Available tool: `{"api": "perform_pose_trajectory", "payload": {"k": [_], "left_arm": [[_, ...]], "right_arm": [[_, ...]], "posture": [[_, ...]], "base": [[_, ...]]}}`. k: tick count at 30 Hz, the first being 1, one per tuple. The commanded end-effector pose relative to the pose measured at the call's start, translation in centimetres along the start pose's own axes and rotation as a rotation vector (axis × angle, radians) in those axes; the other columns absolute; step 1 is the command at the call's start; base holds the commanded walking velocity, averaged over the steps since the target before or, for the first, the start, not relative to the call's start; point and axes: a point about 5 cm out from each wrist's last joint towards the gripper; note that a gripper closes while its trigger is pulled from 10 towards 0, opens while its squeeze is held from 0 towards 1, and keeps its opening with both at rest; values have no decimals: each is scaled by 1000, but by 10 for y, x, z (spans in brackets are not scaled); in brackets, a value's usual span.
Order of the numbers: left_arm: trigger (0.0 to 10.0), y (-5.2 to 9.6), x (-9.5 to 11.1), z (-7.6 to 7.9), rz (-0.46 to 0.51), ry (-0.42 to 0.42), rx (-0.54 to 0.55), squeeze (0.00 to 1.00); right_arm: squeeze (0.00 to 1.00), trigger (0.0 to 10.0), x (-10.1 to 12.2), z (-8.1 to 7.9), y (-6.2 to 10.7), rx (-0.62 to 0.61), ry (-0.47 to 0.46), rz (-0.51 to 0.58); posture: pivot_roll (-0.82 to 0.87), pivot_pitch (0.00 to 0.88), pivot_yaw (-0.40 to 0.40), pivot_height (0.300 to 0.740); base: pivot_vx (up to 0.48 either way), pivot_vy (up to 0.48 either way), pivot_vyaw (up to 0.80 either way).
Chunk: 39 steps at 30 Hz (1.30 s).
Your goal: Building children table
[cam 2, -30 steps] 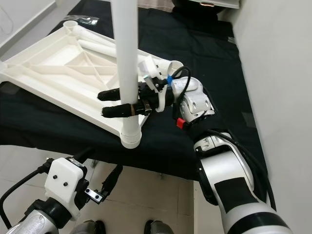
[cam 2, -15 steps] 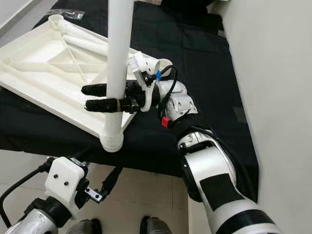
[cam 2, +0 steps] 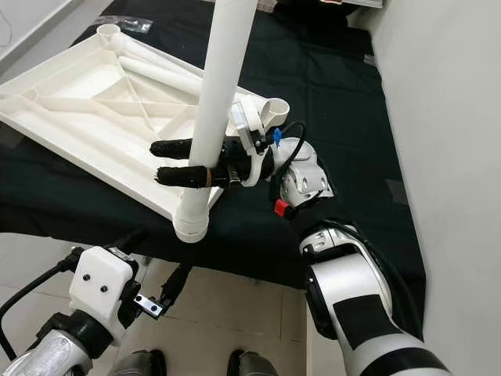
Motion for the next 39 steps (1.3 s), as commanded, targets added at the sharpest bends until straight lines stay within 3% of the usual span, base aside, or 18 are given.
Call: {"api": "perform_pose_trajectory", "payload": {"k": [1, 11, 16, 19, 20, 23, 24, 25, 26, 28, 30, 31, 32, 36, 39], "left_arm": [[10000, 0, -3, 1, -14, -4, -9, 0], [10000, -3, -1, -1, -1, -12, -4, 0], [10000, -3, -1, -1, -2, -14, -1, 0], [10000, -3, -3, -2, -6, -13, 4, 0], [10000, -3, -3, -1, -7, -11, 8, 0], [10000, -3, -3, -1, -7, -9, 10, 0], [10000, -3, -3, -1, -6, -8, 10, 0], [10000, -3, -3, -1, -6, -8, 10, 0], [10000, -4, -3, -1, -4, -9, 10, 0], [10000, -4, -3, -1, -4, -9, 10, 0], [10000, -4, -3, -2, -2, -13, 14, 0], [10000, -4, -3, -2, -2, -13, 14, 0], [10000, -4, -3, -3, -3, -16, 17, 0], [10000, -4, -4, -3, -4, -20, 15, 0], [10000, -3, -4, -3, -4, -19, 16, 0]], "right_arm": [[0, 10000, -30, -5, 17, -82, -63, -218], [0, 10000, -43, 5, 13, -240, -93, -370], [0, 10000, -45, 9, 10, -321, -121, -372], [0, 10000, -50, 13, 11, -409, -157, -383], [0, 10000, -53, 17, 12, -497, -170, -391], [0, 10000, -53, 19, 13, -531, -176, -391], [0, 10000, -53, 24, 14, -622, -190, -378], [0, 10000, -53, 24, 14, -622, -190, -378], [0, 10000, -52, 30, 17, -736, -201, -371], [0, 10000, -52, 30, 17, -736, -201, -371], [0, 10000, -51, 40, 27, -968, -204, -360], [0, 10000, -51, 40, 27, -968, -204, -360], [0, 10000, -51, 43, 32, -1081, -217, -359], [0, 10000, -51, 45, 36, -1147, -216, -355], [0, 10000, -47, 49, 45, -1303, -235, -305]], "posture": [[179, 234, -124, 740], [172, 225, -122, 740], [168, 230, -126, 740], [164, 229, -129, 740], [156, 229, -131, 740], [156, 229, -131, 740], [156, 231, -132, 740], [156, 231, -132, 740], [157, 232, -134, 740], [157, 232, -134, 740], [157, 233, -134, 740], [157, 233, -134, 740], [157, 232, -135, 740], [157, 232, -135, 740], [158, 232, -134, 740]], "base": [[0, 0, 0], [0, 0, 0], [0, 0, 0], [0, 0, 0], [0, 0, 0], [0, 0, 0], [0, 0, 0], [0, 0, 0], [0, 0, 0], [0, 0, 0], [0, 0, 0], [0, 0, 0], [0, 0, 0], [0, 0, 0], [0, 0, 0]]}}
Point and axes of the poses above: a point about 5 cm out from each wrist's last joint towards the gripper, its own y axis pointing back from the gripper into the wrist, its own x axis along the axis of the wrist's last joint, z = x × y
